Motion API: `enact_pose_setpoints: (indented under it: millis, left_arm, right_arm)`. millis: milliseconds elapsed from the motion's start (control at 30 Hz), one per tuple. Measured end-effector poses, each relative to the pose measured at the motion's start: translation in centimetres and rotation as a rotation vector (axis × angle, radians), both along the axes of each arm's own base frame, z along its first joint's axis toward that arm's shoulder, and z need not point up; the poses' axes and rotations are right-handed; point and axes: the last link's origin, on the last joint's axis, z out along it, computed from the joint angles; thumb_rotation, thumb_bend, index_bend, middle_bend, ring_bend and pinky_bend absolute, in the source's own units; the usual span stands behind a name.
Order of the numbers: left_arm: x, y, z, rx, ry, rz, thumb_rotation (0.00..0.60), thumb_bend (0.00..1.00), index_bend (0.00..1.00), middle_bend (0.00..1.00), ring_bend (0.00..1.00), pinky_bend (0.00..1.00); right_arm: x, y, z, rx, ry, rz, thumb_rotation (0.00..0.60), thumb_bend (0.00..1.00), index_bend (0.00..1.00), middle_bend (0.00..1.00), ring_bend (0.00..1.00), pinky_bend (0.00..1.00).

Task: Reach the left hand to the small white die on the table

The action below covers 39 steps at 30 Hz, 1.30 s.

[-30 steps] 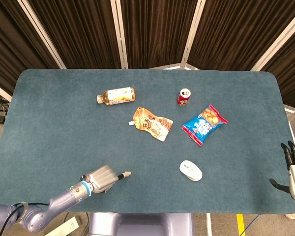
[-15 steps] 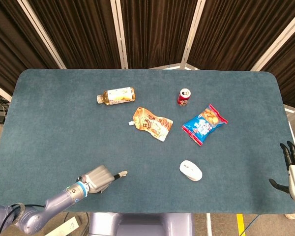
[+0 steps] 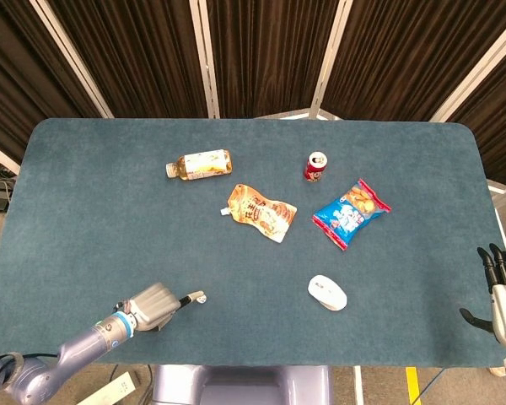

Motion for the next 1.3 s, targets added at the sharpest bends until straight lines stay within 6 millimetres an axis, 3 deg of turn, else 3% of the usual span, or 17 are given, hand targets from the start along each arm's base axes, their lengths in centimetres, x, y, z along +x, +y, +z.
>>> enact_pose_setpoints:
  millis: [533,633,733,800,867,900,967,1100,1300]
  left_arm:
    - [-0.7,-1.2,1.5,0.002,-0.037,0.004,0.600,0.81,0.00,0.79,0.82,0.84]
    - [-0.7,-1.1,2.2,0.039,-0.072,0.015,0.600,0.81,0.00,0.73,0.77,0.80]
    - [-0.8,-0.8,3.4,0.110,-0.112,0.027,0.600,0.77,0.00,0.51,0.59,0.64]
    - [-1.3,-0.6,4.7,0.191,-0.142,0.037,0.600,0.66,0.00,0.22,0.34,0.43]
    - [-2.0,-0.7,6.1,0.291,-0.179,0.056,0.600,0.56,0.00,0.04,0.10,0.20]
    - [-2.4,-0.8,6.8,0.336,-0.195,0.066,0.600,0.50,0.00,0.00,0.02,0.09]
    - [-3.7,-1.4,8.5,0.444,-0.222,0.101,0.600,0.40,0.00,0.00,0.00,0.00]
    - [-6.5,-3.0,11.2,0.614,-0.224,0.151,0.600,0.30,0.00,0.00,0.00,0.00]
    - [-9.3,-4.7,13.7,0.762,-0.231,0.187,0.600,0.28,0.00,0.00,0.00,0.00]
  right_arm:
    - [0.1,-0.1,0.0,0.005,0.003,0.002,0.600,0.02,0.00,0.00,0.00,0.00]
    - [0.2,-0.2,-0.1,0.005,0.004,0.004,0.600,0.02,0.00,0.00,0.00,0.00]
    - [0.2,0.0,-0.1,0.006,0.006,0.001,0.600,0.02,0.00,0.00,0.00,0.00]
    - [0.1,0.0,-0.2,0.007,0.004,0.004,0.600,0.02,0.00,0.00,0.00,0.00]
    - [0.2,0.0,-0.2,0.008,0.004,0.007,0.600,0.02,0.00,0.00,0.00,0.00]
    - [0.3,0.0,-0.3,0.009,0.003,0.012,0.600,0.02,0.00,0.00,0.00,0.00]
    - [0.6,0.0,-0.3,0.008,0.002,0.021,0.600,0.02,0.00,0.00,0.00,0.00]
    - [0.9,-0.1,-0.4,0.007,0.004,0.035,0.600,0.02,0.00,0.00,0.00,0.00]
    - [1.1,-0.1,-0.4,0.005,0.001,0.054,0.600,0.02,0.00,0.00,0.00,0.00]
